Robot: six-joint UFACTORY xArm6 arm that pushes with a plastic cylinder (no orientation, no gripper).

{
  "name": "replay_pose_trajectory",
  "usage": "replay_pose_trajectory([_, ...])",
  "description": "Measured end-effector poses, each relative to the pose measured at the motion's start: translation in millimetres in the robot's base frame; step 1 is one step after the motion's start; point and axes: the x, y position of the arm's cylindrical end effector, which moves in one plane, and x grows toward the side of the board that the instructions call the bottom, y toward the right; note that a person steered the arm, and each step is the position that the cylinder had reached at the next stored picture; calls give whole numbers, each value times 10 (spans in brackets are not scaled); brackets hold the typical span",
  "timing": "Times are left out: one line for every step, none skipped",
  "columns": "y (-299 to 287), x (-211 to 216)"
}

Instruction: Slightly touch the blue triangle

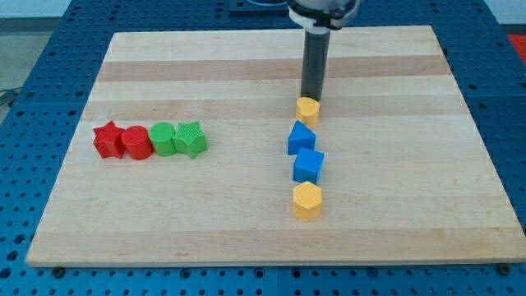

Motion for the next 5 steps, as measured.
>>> replay_pose_trajectory([-398, -287])
replay_pose_trajectory([-642, 107])
replay_pose_trajectory([-642, 916])
replay_pose_trajectory([-642, 945])
replay_pose_trajectory([-642, 1333])
